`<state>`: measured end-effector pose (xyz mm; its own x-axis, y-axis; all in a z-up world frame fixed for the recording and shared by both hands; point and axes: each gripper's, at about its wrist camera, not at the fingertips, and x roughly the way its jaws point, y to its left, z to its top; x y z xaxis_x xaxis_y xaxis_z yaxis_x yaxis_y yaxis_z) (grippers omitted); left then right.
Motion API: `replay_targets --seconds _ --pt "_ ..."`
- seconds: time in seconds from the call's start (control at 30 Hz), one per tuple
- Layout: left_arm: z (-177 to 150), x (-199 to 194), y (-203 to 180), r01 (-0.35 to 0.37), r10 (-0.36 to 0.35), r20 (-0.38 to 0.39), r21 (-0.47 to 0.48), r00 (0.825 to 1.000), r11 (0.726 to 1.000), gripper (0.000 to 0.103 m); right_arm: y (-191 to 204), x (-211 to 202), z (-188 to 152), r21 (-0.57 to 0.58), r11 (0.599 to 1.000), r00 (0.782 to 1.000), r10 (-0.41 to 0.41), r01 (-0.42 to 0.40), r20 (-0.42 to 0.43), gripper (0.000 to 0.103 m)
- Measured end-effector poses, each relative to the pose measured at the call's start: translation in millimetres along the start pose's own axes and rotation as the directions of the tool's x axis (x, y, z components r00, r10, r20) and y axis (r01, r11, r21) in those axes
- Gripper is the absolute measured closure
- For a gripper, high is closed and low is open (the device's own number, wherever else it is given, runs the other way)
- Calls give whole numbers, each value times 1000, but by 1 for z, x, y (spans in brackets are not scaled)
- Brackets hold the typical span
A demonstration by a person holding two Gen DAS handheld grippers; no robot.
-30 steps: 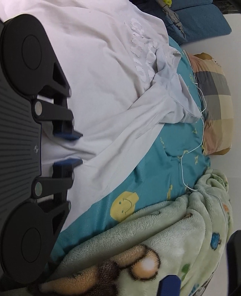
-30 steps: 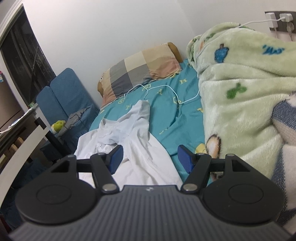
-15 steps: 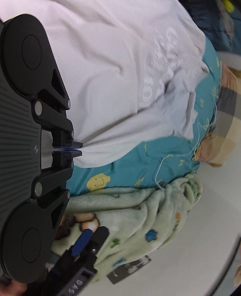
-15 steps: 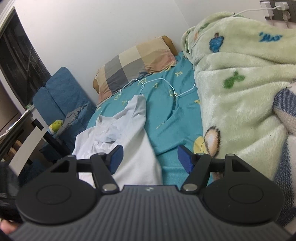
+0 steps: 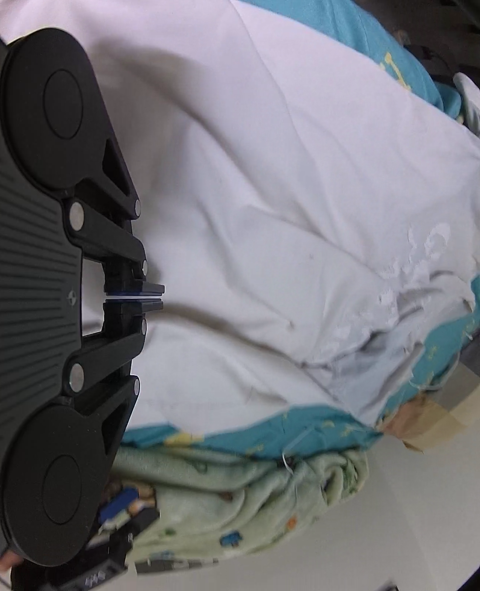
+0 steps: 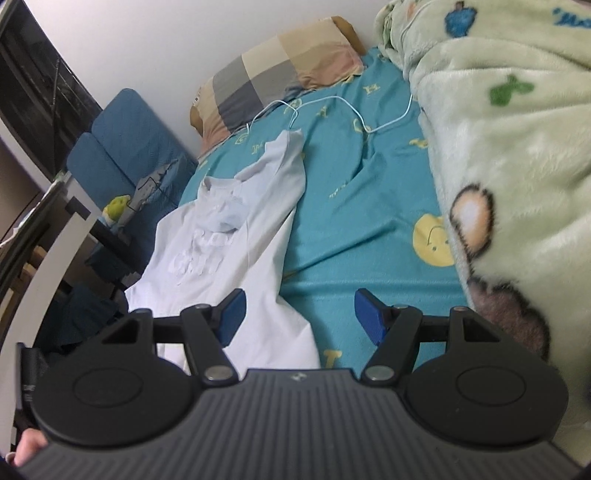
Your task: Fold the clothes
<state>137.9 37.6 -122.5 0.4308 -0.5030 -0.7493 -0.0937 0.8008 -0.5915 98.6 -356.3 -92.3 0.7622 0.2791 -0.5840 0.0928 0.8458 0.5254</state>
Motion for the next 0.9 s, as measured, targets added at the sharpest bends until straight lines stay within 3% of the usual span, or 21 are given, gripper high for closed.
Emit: replay_targets --seconds 0.17,0.27,0.4,0.53,0.6,0.63,0.67,0.77,0.9 --pt "-27 -15 -38 73 -75 32 58 997 996 62 -2 -2 0 14 1000 1000 -12 12 15 36" --pt "-44 -3 -63 111 -111 -8 80 994 991 53 -4 -2 1 26 1000 1000 -9 8 22 36" --pt "-71 31 -79 79 -66 -115 106 991 991 48 -6 -3 1 40 999 1000 0 -1 24 36" --pt "-78 63 -80 72 -60 -163 68 985 995 49 -8 -2 0 50 999 1000 12 -14 25 36" --pt "-78 72 -81 82 -74 -161 48 984 995 57 -9 -1 0 51 999 1000 14 -15 25 36" --pt "-78 73 -83 90 -81 -155 53 985 995 83 -10 0 1 52 999 1000 14 -16 24 36" --pt "-78 73 -86 97 -86 -150 65 985 993 98 -10 0 1 54 998 1000 17 -19 23 36" --pt "-77 66 -95 140 -124 -138 114 983 983 99 -13 2 3 66 997 999 34 -36 22 35" --pt "-74 30 -108 235 -205 -149 227 967 945 100 -10 -5 5 37 997 997 64 -66 51 35"
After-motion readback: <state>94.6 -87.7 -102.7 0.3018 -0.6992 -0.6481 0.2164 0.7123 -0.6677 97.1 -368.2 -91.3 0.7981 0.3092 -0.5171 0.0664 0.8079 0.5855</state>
